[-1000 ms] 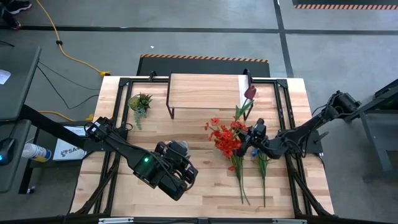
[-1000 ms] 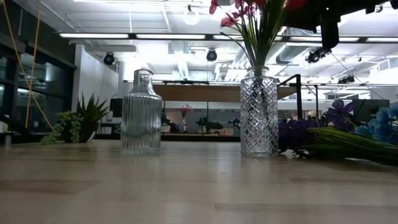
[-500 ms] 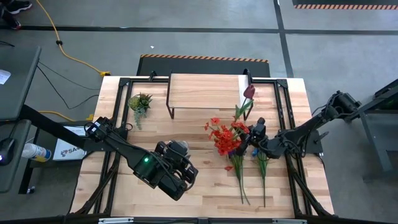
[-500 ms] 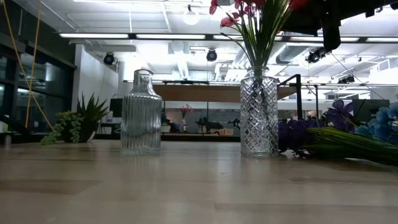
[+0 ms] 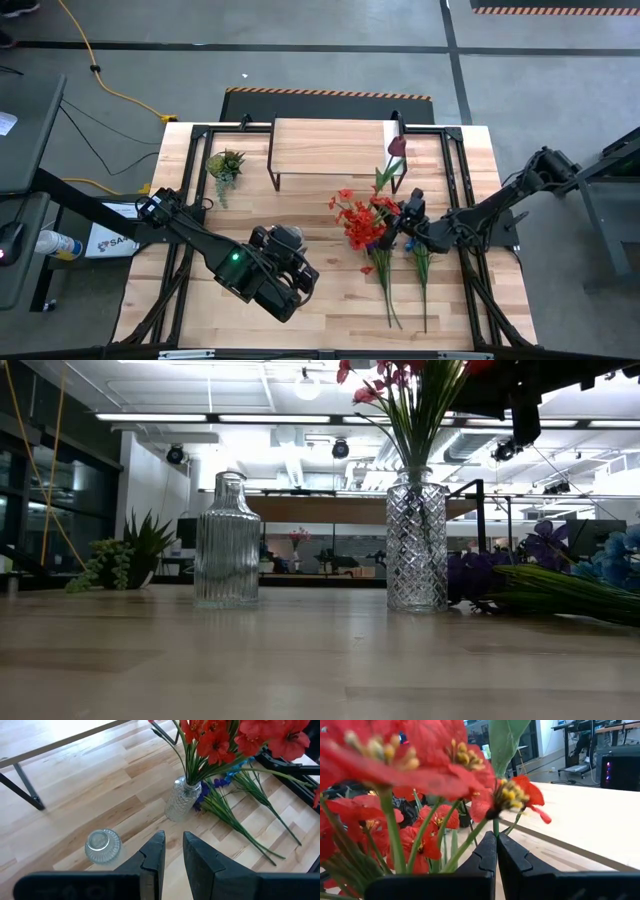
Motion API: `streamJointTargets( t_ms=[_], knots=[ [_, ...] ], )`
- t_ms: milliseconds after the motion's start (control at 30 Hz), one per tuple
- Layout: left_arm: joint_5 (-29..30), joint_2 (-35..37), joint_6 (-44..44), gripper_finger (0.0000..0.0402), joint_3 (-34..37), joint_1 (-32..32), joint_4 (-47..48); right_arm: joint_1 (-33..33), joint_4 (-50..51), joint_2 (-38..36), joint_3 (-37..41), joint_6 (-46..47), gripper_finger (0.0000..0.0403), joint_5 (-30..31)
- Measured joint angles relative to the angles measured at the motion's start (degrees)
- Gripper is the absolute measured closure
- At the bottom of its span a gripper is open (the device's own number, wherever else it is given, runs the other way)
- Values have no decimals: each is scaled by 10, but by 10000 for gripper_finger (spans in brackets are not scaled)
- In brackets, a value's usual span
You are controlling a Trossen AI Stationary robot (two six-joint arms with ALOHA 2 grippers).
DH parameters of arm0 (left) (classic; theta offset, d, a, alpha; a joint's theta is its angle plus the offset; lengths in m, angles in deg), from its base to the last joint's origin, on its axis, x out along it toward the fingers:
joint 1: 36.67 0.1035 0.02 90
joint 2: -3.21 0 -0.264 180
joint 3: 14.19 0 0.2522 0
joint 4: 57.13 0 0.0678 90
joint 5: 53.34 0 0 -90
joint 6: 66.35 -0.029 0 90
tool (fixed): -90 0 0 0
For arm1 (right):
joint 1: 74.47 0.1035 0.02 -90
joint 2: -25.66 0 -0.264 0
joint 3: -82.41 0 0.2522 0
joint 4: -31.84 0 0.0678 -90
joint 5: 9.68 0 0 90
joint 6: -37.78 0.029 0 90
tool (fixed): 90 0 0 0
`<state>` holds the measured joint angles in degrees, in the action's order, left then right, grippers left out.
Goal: Pick and place flowers into a vace then onto a shelf
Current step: Put the red tulip into the right transparent vase
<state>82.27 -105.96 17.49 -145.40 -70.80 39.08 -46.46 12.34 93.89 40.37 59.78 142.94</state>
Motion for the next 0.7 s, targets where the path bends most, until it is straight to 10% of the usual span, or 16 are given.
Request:
streamJointTargets(
  t_ms=[700],
  knots=[
    [1, 0, 0, 298, 0, 0, 0, 0, -49, 52, -5, -60, 403, -10]
  ],
)
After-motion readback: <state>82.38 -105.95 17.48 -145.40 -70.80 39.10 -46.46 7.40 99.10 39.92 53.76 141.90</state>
